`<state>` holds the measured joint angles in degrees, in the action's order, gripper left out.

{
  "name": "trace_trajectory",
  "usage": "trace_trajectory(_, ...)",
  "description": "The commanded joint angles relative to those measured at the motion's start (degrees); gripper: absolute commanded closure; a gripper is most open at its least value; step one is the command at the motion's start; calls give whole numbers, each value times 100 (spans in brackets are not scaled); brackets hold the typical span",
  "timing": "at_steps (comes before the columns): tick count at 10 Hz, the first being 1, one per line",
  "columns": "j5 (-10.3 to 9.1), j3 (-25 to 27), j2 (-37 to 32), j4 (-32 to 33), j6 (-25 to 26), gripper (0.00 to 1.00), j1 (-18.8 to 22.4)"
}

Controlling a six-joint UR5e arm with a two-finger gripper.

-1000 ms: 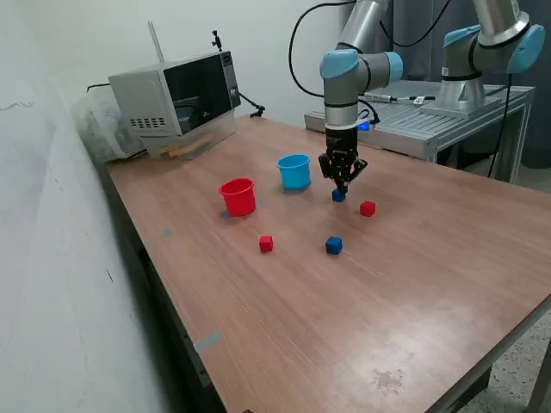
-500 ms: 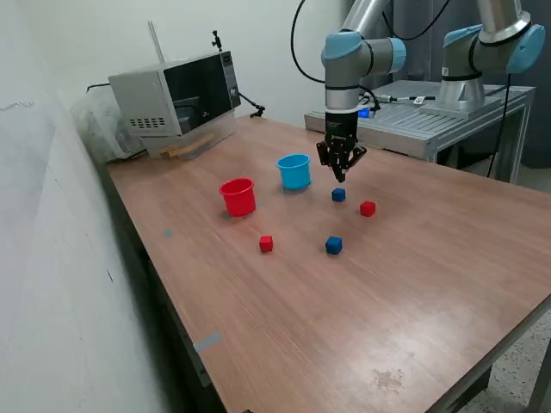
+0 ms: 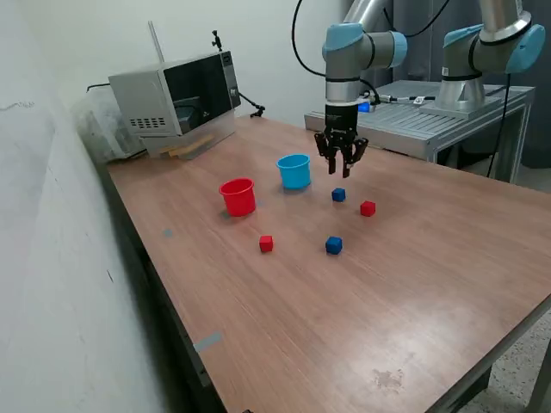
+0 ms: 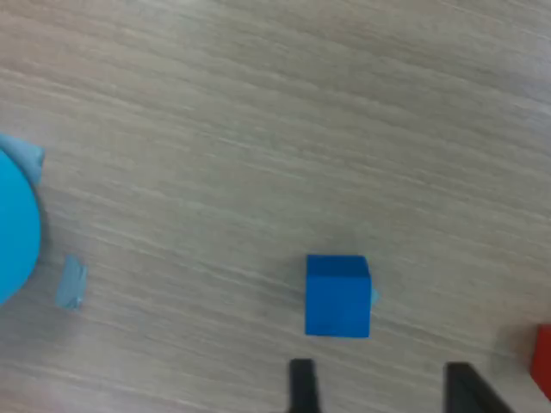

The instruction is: Place red objects in the red bin, and blue objects in the blue bin.

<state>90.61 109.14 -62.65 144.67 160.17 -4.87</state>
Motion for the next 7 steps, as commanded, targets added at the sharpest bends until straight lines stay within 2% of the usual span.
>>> trace_trajectory(1, -17, -41, 25, -1, 6, 0, -5)
trace_trajectory(7, -96, -59, 420, 43, -12, 0, -5)
